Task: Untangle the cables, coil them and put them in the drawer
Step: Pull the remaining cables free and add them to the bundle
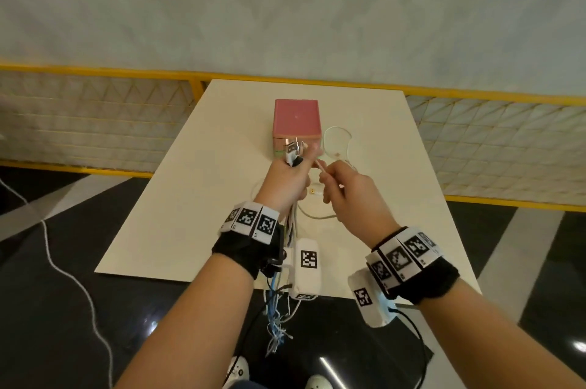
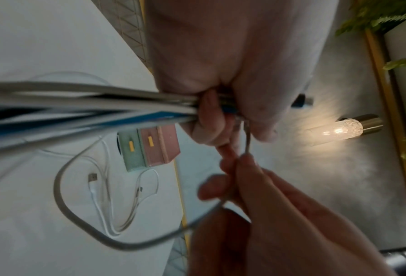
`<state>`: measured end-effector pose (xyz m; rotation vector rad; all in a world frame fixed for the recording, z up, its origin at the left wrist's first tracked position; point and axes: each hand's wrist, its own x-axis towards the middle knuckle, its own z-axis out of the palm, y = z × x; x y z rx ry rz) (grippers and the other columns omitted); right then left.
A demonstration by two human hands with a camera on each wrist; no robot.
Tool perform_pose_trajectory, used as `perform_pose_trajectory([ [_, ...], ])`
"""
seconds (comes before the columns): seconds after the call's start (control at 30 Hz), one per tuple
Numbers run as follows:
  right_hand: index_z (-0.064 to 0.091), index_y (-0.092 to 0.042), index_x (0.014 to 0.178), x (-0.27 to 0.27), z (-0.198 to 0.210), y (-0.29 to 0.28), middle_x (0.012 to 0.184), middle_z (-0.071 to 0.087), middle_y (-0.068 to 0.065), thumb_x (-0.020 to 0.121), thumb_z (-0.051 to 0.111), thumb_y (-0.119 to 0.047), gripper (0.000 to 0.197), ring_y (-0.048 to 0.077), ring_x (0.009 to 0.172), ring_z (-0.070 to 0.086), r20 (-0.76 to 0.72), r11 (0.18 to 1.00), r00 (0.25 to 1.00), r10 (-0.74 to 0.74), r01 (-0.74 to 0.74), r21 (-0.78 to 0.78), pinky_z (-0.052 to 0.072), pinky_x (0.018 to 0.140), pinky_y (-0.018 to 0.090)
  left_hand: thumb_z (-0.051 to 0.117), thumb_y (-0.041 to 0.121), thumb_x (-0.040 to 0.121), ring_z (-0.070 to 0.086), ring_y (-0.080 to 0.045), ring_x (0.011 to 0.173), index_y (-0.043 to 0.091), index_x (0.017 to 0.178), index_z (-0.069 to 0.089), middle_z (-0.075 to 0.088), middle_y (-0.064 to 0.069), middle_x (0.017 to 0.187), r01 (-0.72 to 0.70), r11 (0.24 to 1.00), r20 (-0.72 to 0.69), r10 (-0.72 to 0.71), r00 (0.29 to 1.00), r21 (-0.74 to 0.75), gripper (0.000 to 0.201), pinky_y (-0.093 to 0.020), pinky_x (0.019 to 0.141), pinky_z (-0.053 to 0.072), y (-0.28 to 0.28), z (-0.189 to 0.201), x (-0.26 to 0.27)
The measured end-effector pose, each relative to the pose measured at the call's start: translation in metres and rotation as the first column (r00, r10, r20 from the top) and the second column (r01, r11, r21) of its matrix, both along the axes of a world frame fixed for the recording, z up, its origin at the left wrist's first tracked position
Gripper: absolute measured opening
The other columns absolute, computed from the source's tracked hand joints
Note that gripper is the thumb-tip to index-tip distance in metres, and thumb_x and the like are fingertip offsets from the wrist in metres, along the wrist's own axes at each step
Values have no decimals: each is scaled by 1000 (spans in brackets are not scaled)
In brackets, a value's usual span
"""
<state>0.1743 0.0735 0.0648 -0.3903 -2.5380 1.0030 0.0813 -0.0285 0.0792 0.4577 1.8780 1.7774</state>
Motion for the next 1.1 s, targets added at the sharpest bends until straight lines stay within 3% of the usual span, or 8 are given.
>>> perform_pose_trajectory([
  [0.2, 53, -11, 84, 13, -3, -13, 70, 59, 2, 101, 35, -29, 30, 21, 50, 63, 121, 962, 977, 176, -144, -234, 49, 51, 31, 45, 41, 101, 33, -9, 45, 17, 77, 62, 45, 7, 53, -83, 976, -110, 107, 988, 200, 38, -23, 45, 27, -8, 19, 0],
  [0.33, 50, -5, 83, 19, -14, -19, 68, 54, 3, 102, 33, -25, 33, 5, 60, 65, 129, 862, 910, 394, -317, -396, 55, 67, 41, 35, 44, 102, 46, -21, 58, 22, 83, 58, 33, 4, 57, -44, 950, -154, 96, 983, 310, 37, -39, 68, 46, -19, 35, 0],
  [0.53, 52, -19, 74, 14, -42, 13, 68, 49, 2, 102, 35, -27, 34, 28, 83, 67, 113, 865, 914, 390, -322, -386, 53, 85, 32, 27, 39, 105, 17, -3, 38, 21, 79, 48, 25, 10, 50, -8, 849, -39, 33, 999, 528, 38, -14, 36, 18, -59, 87, -4],
  [0.7, 63, -20, 75, -9, -9, 35, 62, 53, -7, 99, 44, -31, 31, 3, 57, 47, 145, 945, 934, 325, -315, -89, 41, 65, 24, 45, 31, 102, 15, -5, 39, 21, 93, 65, 22, 10, 49, 19, 929, -161, 44, 986, 369, 24, -16, 36, 16, -77, 95, 1],
  [0.83, 63, -29, 74, -19, 39, 38, 58, 54, -25, 95, 52, -33, 24, -2, 55, 49, 96, 921, 930, 354, -365, 137, 34, 56, 9, 48, 41, 99, 26, -7, 40, 32, 110, 69, 34, 11, 51, 62, 998, -317, -67, 946, -26, 26, -18, 38, 24, -71, 85, 8],
  [0.97, 71, -15, 88, -27, 76, 39, 73, 62, -14, 91, 58, -33, 23, 1, 62, 52, 57, 837, 925, 376, -366, 406, 43, 63, 19, 47, 41, 100, 46, 0, 39, 23, 64, 62, 58, 1, 44, 140, 934, -352, -259, 900, -329, 43, -12, 48, 35, -50, 72, 24],
  [1.03, 70, -14, 85, -27, 83, 43, 73, 63, -11, 91, 58, -34, 25, 9, 64, 53, 71, 818, 921, 382, -373, 438, 43, 64, 25, 50, 34, 101, 51, -1, 49, 26, 63, 58, 64, -3, 52, 114, 938, -361, -236, 902, -329, 40, -14, 60, 40, -46, 65, 24],
  [1.1, 63, -22, 76, -23, 81, 54, 65, 58, -19, 95, 53, -31, 23, 3, 60, 50, 70, 860, 923, 378, -378, 342, 37, 61, 14, 52, 20, 99, 48, -4, 46, 25, 65, 58, 57, 4, 45, -6, 973, -383, -85, 920, -230, 35, -14, 53, 37, -47, 65, 20],
])
